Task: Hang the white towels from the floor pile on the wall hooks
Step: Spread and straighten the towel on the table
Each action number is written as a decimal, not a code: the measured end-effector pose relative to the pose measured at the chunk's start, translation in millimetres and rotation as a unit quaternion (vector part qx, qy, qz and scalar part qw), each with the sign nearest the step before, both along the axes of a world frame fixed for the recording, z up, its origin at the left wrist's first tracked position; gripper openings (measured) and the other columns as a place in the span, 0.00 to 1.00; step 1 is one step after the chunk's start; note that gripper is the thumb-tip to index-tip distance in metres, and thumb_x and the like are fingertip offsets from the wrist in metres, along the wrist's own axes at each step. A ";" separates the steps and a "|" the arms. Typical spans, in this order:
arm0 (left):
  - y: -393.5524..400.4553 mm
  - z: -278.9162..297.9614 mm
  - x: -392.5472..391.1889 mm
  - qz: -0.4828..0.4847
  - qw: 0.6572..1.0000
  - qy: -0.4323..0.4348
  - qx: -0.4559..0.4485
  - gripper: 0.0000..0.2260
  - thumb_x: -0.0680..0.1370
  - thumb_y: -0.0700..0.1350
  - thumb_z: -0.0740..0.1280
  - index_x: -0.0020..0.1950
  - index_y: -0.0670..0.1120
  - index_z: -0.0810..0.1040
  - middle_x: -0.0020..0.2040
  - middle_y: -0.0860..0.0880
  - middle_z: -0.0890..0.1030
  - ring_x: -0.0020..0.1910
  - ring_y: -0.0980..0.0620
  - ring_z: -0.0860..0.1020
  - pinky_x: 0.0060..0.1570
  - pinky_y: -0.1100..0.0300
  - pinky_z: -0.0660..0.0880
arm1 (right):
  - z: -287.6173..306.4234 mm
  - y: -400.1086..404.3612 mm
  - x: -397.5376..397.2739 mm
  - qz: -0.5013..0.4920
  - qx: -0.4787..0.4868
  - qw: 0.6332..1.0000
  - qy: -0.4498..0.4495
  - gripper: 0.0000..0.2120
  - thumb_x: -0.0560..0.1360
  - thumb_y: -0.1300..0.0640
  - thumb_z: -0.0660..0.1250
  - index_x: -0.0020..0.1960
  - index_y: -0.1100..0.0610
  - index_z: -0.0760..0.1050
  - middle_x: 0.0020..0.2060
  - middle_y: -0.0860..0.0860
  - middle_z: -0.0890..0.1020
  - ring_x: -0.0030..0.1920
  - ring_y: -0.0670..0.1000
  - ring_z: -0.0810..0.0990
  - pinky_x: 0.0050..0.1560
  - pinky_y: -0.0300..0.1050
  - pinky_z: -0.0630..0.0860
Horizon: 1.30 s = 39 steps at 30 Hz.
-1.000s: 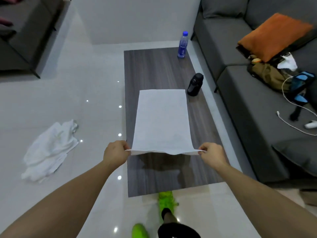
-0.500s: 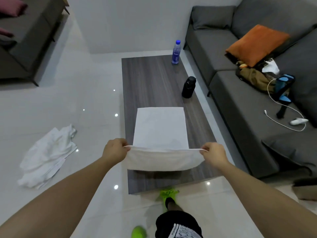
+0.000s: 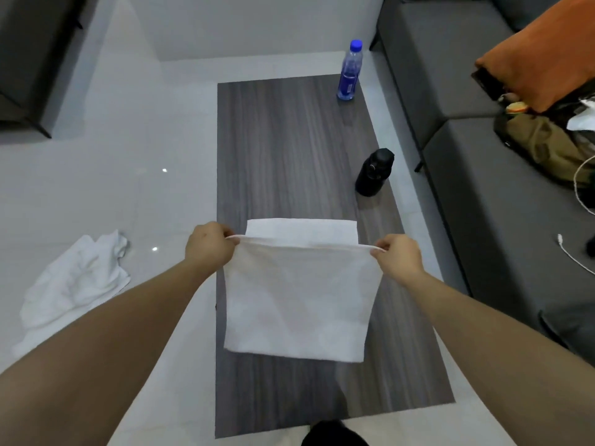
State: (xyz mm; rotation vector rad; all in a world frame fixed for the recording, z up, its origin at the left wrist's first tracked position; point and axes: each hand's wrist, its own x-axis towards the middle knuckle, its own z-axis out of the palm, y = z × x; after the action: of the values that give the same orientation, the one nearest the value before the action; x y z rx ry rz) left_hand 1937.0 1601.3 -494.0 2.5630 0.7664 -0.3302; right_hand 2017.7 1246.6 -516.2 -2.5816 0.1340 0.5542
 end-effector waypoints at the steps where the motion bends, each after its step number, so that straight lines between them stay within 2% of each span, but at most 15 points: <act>1: 2.1 -8.1 15.8 0.006 1.000 0.000 0.000 0.07 0.77 0.48 0.67 0.48 0.49 0.83 0.45 0.47 0.82 0.43 0.47 0.76 0.42 0.59 0.70 | -8.7 4.3 18.0 -0.001 0.000 1.000 -0.001 0.03 0.74 0.54 0.71 0.45 0.52 0.83 0.43 0.53 0.84 0.45 0.55 0.81 0.42 0.42 0.72; 7: 8.6 -65.2 54.8 0.075 0.997 -0.021 -0.013 0.10 0.77 0.44 0.62 0.53 0.48 0.82 0.48 0.45 0.83 0.50 0.43 0.79 0.45 0.59 0.70 | -60.6 14.6 61.4 -0.071 0.006 0.997 -0.013 0.13 0.76 0.56 0.66 0.59 0.57 0.80 0.53 0.56 0.84 0.55 0.59 0.80 0.50 0.42 0.73; 12: -5.8 -134.1 5.3 0.080 0.988 0.118 -0.056 0.15 0.77 0.49 0.66 0.63 0.48 0.79 0.57 0.44 0.81 0.56 0.43 0.77 0.53 0.56 0.74 | -117.8 8.0 3.6 -0.082 0.000 0.992 0.094 0.11 0.77 0.58 0.68 0.58 0.60 0.81 0.54 0.57 0.84 0.55 0.58 0.81 0.53 0.41 0.73; 16: -22.0 -177.1 -60.5 0.134 0.967 0.191 -0.101 0.21 0.76 0.48 0.68 0.67 0.43 0.74 0.61 0.42 0.78 0.59 0.42 0.77 0.56 0.55 0.73 | -155.6 2.7 -70.4 -0.110 -0.036 0.972 0.203 0.12 0.76 0.53 0.67 0.55 0.59 0.80 0.52 0.56 0.84 0.51 0.57 0.81 0.46 0.41 0.71; 18: -29.8 -188.8 -92.0 0.191 0.952 0.208 -0.120 0.24 0.75 0.48 0.69 0.68 0.40 0.71 0.61 0.39 0.76 0.57 0.40 0.76 0.56 0.52 0.75 | -165.1 0.6 -107.8 -0.183 -0.034 0.956 0.229 0.19 0.75 0.49 0.69 0.61 0.59 0.76 0.55 0.56 0.82 0.54 0.58 0.80 0.48 0.43 0.72; 20: -36.5 -197.2 -119.8 0.267 0.929 0.215 -0.140 0.26 0.73 0.49 0.70 0.67 0.39 0.69 0.59 0.39 0.75 0.56 0.39 0.76 0.56 0.48 0.76 | -172.1 2.7 -139.4 -0.326 0.031 0.911 0.251 0.23 0.72 0.50 0.73 0.61 0.61 0.75 0.54 0.56 0.82 0.52 0.58 0.81 0.48 0.45 0.75; 22: -43.6 -203.4 -140.8 0.362 0.886 0.218 -0.191 0.26 0.72 0.49 0.73 0.64 0.38 0.71 0.57 0.39 0.78 0.54 0.40 0.78 0.54 0.47 0.78 | -176.5 11.7 -162.7 -0.507 0.153 0.802 0.276 0.15 0.71 0.56 0.76 0.53 0.63 0.78 0.50 0.58 0.83 0.45 0.56 0.83 0.44 0.49 0.81; 24: -55.2 -208.0 -152.1 0.489 0.797 0.193 -0.296 0.22 0.71 0.48 0.76 0.59 0.39 0.74 0.54 0.40 0.80 0.48 0.42 0.80 0.47 0.47 0.80 | -179.5 26.2 -176.9 -0.608 0.229 0.700 0.296 0.10 0.71 0.60 0.76 0.48 0.62 0.77 0.47 0.59 0.83 0.45 0.55 0.83 0.43 0.49 0.82; 27: -83.7 -215.7 -155.7 0.570 0.664 0.183 -0.447 0.18 0.74 0.45 0.73 0.60 0.41 0.73 0.54 0.41 0.78 0.47 0.44 0.79 0.44 0.49 0.78 | -188.2 52.3 -188.9 -0.615 0.324 0.633 0.341 0.14 0.73 0.59 0.74 0.55 0.63 0.76 0.51 0.60 0.81 0.51 0.56 0.81 0.59 0.52 0.78; 29: -103.9 -221.9 -155.0 0.581 0.619 0.164 -0.503 0.18 0.76 0.44 0.71 0.63 0.41 0.73 0.53 0.41 0.78 0.49 0.44 0.78 0.49 0.49 0.77 | -191.1 71.8 -191.2 -0.599 0.377 0.603 0.369 0.15 0.74 0.58 0.73 0.57 0.63 0.75 0.52 0.60 0.80 0.52 0.55 0.80 0.63 0.52 0.75; 31: -117.6 -224.6 -155.0 0.597 0.599 0.126 -0.518 0.16 0.78 0.43 0.69 0.64 0.39 0.73 0.51 0.42 0.78 0.49 0.45 0.78 0.51 0.50 0.76 | -190.9 90.9 -191.6 -0.583 0.396 0.596 0.386 0.11 0.75 0.60 0.72 0.55 0.63 0.76 0.52 0.61 0.81 0.51 0.56 0.81 0.61 0.51 0.76; 33: -124.3 -222.3 -148.2 0.598 0.590 0.113 -0.531 0.15 0.78 0.42 0.68 0.63 0.39 0.74 0.52 0.41 0.79 0.50 0.45 0.78 0.53 0.50 0.76 | -190.2 105.3 -188.0 -0.578 0.387 0.609 0.381 0.07 0.77 0.63 0.69 0.54 0.62 0.76 0.53 0.62 0.82 0.49 0.56 0.81 0.56 0.51 0.78; 35: -126.6 -213.1 -144.2 0.589 0.585 0.107 -0.547 0.11 0.79 0.39 0.66 0.61 0.39 0.74 0.55 0.40 0.79 0.50 0.44 0.78 0.54 0.50 0.75 | -184.7 113.2 -188.6 -0.583 0.375 0.628 0.352 0.08 0.77 0.67 0.66 0.56 0.63 0.75 0.54 0.61 0.81 0.49 0.57 0.81 0.54 0.50 0.79; 37: -126.6 -199.7 -141.2 0.588 0.591 0.082 -0.547 0.09 0.78 0.35 0.66 0.59 0.38 0.76 0.54 0.40 0.81 0.46 0.45 0.80 0.49 0.52 0.78 | -173.5 117.3 -189.4 -0.590 0.365 0.647 0.317 0.13 0.76 0.69 0.65 0.60 0.63 0.74 0.53 0.61 0.81 0.51 0.58 0.82 0.53 0.51 0.80; 39: -127.7 -179.2 -140.1 0.593 0.614 0.033 -0.520 0.12 0.76 0.32 0.67 0.59 0.38 0.76 0.49 0.40 0.82 0.44 0.44 0.82 0.42 0.53 0.81 | -153.1 121.3 -189.8 -0.595 0.358 0.665 0.275 0.12 0.74 0.71 0.66 0.57 0.62 0.74 0.52 0.60 0.82 0.50 0.58 0.82 0.50 0.51 0.81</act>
State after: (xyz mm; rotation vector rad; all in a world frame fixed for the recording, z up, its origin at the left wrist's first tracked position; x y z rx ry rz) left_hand 1796.9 1473.6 -673.2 0.6430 1.4939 -0.2635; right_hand 1827.9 1367.9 -669.3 -1.0534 1.3648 0.6149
